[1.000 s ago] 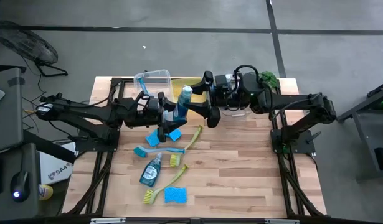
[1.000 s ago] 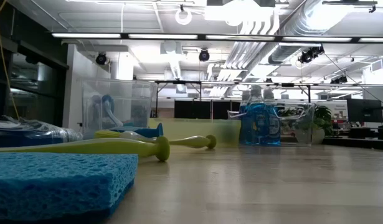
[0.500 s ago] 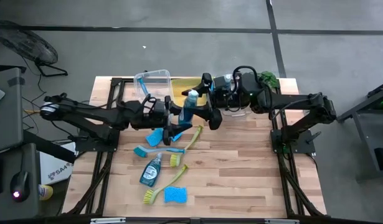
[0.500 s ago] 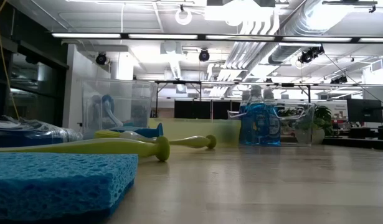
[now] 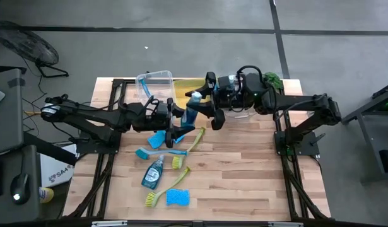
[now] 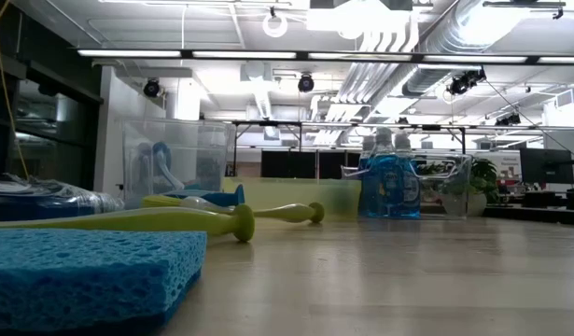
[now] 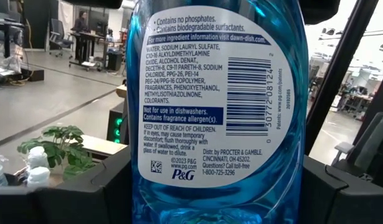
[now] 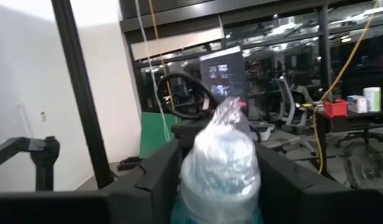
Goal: Pick & Place Kitchen Sink Supplies
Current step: Put the blue dishwasher liquid into the transparent bin
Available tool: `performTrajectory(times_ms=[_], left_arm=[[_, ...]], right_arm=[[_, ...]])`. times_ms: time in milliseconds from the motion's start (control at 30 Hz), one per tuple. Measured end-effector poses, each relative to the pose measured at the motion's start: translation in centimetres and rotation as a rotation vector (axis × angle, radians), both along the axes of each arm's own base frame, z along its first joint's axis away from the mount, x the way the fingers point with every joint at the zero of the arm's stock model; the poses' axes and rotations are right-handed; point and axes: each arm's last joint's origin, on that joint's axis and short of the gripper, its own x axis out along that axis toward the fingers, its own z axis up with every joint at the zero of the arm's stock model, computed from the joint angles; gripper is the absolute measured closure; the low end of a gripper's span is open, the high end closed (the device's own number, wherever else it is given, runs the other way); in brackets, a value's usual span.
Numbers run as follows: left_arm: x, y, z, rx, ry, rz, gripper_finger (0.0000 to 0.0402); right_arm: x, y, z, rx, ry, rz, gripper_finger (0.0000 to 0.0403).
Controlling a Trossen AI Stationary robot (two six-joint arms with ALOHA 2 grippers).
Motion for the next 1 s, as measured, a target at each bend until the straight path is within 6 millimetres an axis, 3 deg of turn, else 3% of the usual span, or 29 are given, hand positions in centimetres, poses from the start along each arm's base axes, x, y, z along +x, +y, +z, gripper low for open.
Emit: performTrajectory(times_ms=[200, 467, 600, 1000], left_arm=[[0.0, 0.02, -0.04, 0.0, 0.004, 0.007, 0.0118], [0.0, 0.01, -0.04, -0.014, 0.0, 0.0, 0.0118], [0.0, 0.0, -0.04, -0.017, -0.001, -0.006, 0.0118], [-0.01, 0.01, -0.01, -0.017, -0.003, -0.005, 0.011]], right_arm=[[-0.04, -0.04, 0.05, 0.01, 0.0, -0.017, 0.0276], [-0.02, -0.03, -0.05, 0.012, 0.012, -0.013, 0.026], [-0.01, -0.03, -0.08, 0.022, 0.016, -0.008, 0.0278], [0.02, -0.01, -0.12, 0.016, 0.019, -0.009, 0.0278]])
